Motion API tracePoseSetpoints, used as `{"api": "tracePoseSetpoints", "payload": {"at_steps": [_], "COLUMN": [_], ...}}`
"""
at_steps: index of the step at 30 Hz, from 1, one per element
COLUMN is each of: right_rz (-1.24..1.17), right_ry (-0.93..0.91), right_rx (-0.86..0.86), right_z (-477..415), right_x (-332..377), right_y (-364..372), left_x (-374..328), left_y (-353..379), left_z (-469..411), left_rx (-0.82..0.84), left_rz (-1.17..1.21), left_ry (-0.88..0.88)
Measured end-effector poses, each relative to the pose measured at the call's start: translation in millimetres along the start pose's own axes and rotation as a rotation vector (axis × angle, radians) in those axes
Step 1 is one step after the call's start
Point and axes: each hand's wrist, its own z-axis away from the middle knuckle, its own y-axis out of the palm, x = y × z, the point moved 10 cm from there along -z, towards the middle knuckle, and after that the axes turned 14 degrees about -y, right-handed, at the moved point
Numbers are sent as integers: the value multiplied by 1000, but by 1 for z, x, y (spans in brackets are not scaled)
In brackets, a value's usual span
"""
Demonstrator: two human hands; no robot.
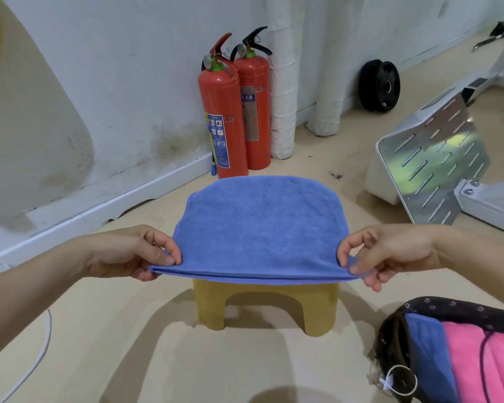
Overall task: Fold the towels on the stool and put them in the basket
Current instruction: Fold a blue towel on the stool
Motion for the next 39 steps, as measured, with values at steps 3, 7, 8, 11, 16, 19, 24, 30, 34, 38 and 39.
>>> {"api": "tracePoseSetpoints", "payload": {"at_steps": [3, 7, 8, 11, 16, 19, 24, 30, 34, 38, 39], "right_rz": [75, 128, 119, 28, -253, -349, -150, -5, 169, -26, -55], "right_ry": [9, 116, 129, 88, -34, -19, 93, -193, -566, -790, -816], "right_rx": [-24, -22, -40, -199, -477, -460, -363, -776, -1017, -735, -676], "right_z": [6, 5, 3, -6, -12, -9, 16, 38, 55, 49, 46], "right_x": [13, -3, -8, -23, -44, -47, -7, 87, 175, 226, 231], "right_y": [-13, -6, -3, -1, 3, 6, -37, -96, -88, -34, -24], "left_x": [-2, 2, 5, 15, 20, 7, -36, -132, -191, -219, -220], "left_y": [-2, 5, 8, 14, 21, 22, 33, 40, 66, 82, 81], "left_z": [2, -9, -14, -22, -26, -9, 35, 81, 121, 147, 152], "left_rx": [-63, -175, -192, -251, -246, -135, -3, -376, -465, -528, -537], "left_rz": [-131, -227, -203, -86, -78, -275, -531, -584, -598, -414, -303], "left_ry": [-16, -36, -32, -13, 21, -38, -3, 376, 699, 950, 976]}}
